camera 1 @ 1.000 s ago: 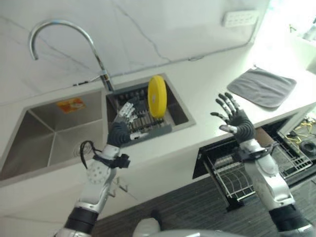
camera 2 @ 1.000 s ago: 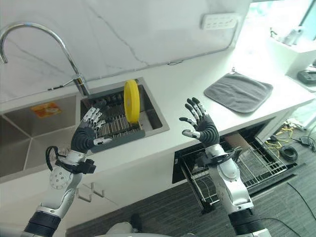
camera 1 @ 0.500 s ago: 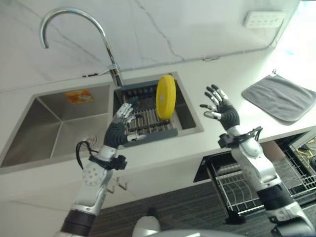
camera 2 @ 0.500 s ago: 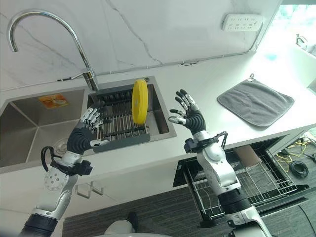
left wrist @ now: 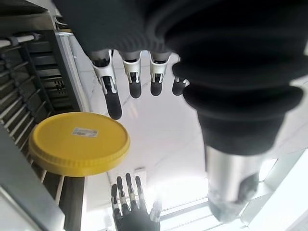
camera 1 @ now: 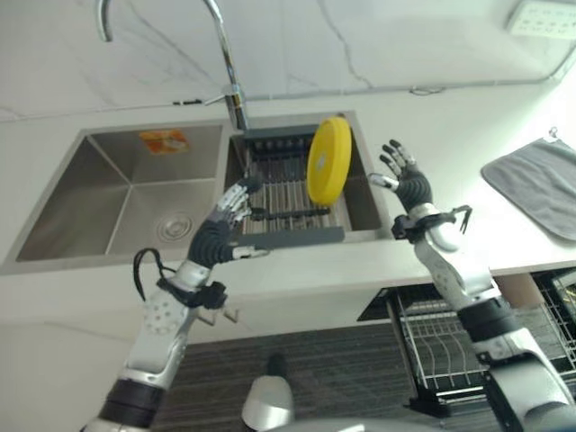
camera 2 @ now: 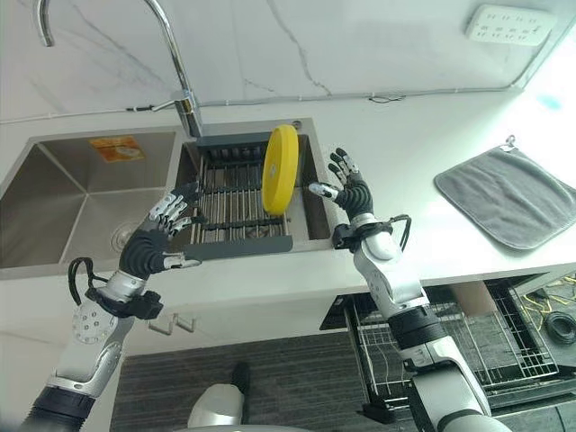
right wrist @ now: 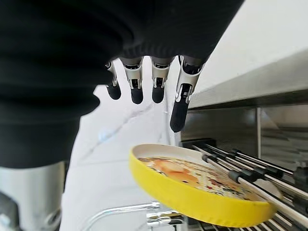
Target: Place the dishes in the dishwasher.
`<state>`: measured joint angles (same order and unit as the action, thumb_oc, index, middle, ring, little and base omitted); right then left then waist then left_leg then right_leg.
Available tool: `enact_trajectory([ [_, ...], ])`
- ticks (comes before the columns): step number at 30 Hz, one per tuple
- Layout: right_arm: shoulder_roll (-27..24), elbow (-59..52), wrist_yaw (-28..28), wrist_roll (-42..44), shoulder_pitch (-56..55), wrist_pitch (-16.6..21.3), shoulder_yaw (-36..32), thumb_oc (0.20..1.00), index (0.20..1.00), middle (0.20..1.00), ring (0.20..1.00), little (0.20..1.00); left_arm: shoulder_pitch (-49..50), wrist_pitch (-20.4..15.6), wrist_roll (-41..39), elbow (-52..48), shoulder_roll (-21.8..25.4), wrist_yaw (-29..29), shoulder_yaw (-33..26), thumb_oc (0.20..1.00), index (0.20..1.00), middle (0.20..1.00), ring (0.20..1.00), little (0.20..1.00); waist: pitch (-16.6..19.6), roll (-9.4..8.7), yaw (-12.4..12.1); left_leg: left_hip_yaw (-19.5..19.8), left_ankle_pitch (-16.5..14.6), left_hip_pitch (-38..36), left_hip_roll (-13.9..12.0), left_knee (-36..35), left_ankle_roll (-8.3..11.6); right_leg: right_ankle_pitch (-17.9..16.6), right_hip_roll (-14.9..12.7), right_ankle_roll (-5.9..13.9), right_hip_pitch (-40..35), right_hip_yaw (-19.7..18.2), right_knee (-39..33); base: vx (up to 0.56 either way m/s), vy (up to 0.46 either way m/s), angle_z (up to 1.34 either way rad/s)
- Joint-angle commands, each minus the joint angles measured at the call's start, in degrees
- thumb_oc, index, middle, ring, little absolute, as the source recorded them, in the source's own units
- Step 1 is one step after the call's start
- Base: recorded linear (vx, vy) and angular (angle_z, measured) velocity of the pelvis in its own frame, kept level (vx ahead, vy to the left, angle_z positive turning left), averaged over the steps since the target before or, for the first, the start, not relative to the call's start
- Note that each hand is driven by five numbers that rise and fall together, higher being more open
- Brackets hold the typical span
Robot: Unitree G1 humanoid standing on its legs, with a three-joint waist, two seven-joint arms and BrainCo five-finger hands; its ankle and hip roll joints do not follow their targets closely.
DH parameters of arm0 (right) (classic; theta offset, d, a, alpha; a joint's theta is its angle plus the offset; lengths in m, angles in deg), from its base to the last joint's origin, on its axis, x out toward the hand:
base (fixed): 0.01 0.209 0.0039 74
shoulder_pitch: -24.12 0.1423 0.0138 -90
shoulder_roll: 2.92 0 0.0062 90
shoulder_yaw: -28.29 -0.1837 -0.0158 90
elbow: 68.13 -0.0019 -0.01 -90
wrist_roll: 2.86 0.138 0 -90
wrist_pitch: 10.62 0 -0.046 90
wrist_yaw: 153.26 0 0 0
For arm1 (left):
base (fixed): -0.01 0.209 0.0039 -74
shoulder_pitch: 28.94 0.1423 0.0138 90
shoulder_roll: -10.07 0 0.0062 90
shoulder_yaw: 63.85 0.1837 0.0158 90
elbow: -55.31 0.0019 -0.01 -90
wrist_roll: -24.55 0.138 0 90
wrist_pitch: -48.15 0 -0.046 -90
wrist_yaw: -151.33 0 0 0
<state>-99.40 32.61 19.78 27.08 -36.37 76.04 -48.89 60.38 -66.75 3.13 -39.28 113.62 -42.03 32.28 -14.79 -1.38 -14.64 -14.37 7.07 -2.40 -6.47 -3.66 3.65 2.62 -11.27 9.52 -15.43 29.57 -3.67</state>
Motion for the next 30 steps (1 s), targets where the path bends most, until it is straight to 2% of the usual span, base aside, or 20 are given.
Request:
enact_trajectory([
  [1, -2.2, -2.0, -0.7, 1.0, 3.9, 1.3, -1.2, 1.000, 1.000, 1.000, 1.000, 1.000, -2.7, -3.1, -3.2, -3.7, 2.2, -0.6, -0.7, 1.000, 1.000, 1.000, 1.000, 1.000, 2.6, 1.63, -1.1, 1.8, 0.5, 4.8, -4.1, -0.6, 3.38, 4.3, -1.0, -1.96, -1.1, 3.6, 6.0, 0.04, 0.009, 0.13],
  [6, -2.1, 0.8, -2.4, 1.4, 6.0, 1.2, -1.3, 1.000, 1.000, 1.000, 1.000, 1.000, -2.7, -3.0, -3.4, -4.1, 2.8, -1.0, -0.5, 1.000, 1.000, 1.000, 1.000, 1.000, 1.8, 1.77, -2.1, 2.9, 0.8, 5.6, -3.9, -0.3, 3.41, 4.4, -1.0, -2.10, -1.0, 4.0, 6.4, 0.04, 0.012, 0.07],
  [26, -2.2, 2.3, -2.2, -0.1, 10.4, 1.1, 0.0, 1.000, 1.000, 1.000, 1.000, 1.000, -3.1, -5.6, -3.4, -4.2, 3.6, -0.4, 0.4, 1.000, 1.000, 1.000, 1.000, 1.000, -2.0, 2.44, -3.8, 4.8, 1.6, 8.6, -2.8, 0.4, 3.04, 5.7, -1.3, -2.29, 2.1, 5.1, 10.0, -0.01, 0.019, 0.07],
  [30, -2.8, 2.8, -1.7, 0.1, 12.5, 0.2, 0.3, 1.000, 1.000, 1.000, 1.000, 1.000, -3.7, -5.1, -3.8, -4.3, 3.8, -0.8, 0.6, 1.000, 1.000, 1.000, 1.000, 1.000, -2.2, 2.32, -4.3, 5.2, 1.5, 8.7, -2.5, 0.4, 2.94, 5.8, -1.3, -2.30, 2.2, 5.4, 10.4, -0.01, 0.002, 0.05],
])
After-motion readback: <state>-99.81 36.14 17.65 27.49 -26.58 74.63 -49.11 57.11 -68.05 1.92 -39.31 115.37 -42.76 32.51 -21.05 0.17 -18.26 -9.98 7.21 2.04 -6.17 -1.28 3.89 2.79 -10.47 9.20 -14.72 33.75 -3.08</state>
